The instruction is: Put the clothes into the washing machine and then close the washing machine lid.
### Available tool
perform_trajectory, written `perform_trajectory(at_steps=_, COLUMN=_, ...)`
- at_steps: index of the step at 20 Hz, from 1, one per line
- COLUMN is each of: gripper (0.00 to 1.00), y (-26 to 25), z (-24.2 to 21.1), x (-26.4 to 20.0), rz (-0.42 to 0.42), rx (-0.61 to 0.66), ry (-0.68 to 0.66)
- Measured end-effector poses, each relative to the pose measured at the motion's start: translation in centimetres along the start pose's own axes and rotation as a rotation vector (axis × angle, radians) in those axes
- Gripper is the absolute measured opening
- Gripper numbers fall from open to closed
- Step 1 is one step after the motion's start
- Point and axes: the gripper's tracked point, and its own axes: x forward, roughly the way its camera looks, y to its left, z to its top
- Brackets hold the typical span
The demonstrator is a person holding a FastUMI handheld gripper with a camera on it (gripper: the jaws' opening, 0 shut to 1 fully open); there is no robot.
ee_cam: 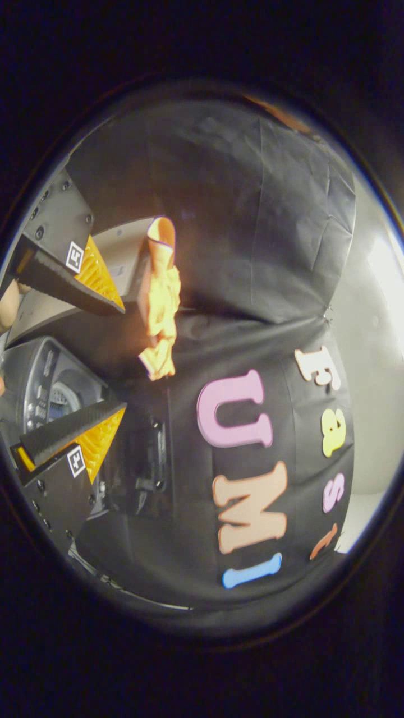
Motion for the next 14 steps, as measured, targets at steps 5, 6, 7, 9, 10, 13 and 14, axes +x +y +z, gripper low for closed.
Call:
perform_trajectory(at_steps=5, gripper=0.95, y=7.6, z=5.6, x=8.8, rz=0.130, rx=0.069, ry=0.041)
perform_trajectory(at_steps=6, gripper=0.95, y=9.1, z=6.4, x=10.2, rz=0.158, rx=0.083, ry=0.056)
perform_trajectory(at_steps=7, gripper=0.95, y=10.7, z=7.2, x=12.0, rz=0.175, rx=0.087, ry=0.073)
perform_trajectory(at_steps=9, gripper=0.95, y=12.4, z=7.8, x=15.2, rz=0.178, rx=0.067, ry=0.127)
perform_trajectory(at_steps=10, gripper=0.96, y=12.9, z=7.6, x=16.5, rz=0.164, rx=0.045, ry=0.162)
perform_trajectory(at_steps=13, gripper=0.96, y=13.3, z=6.4, x=20.2, rz=0.108, rx=-0.028, ry=0.265)
perform_trajectory(at_steps=14, gripper=0.96, y=13.5, z=5.9, x=21.3, rz=0.101, rx=-0.049, ry=0.299)
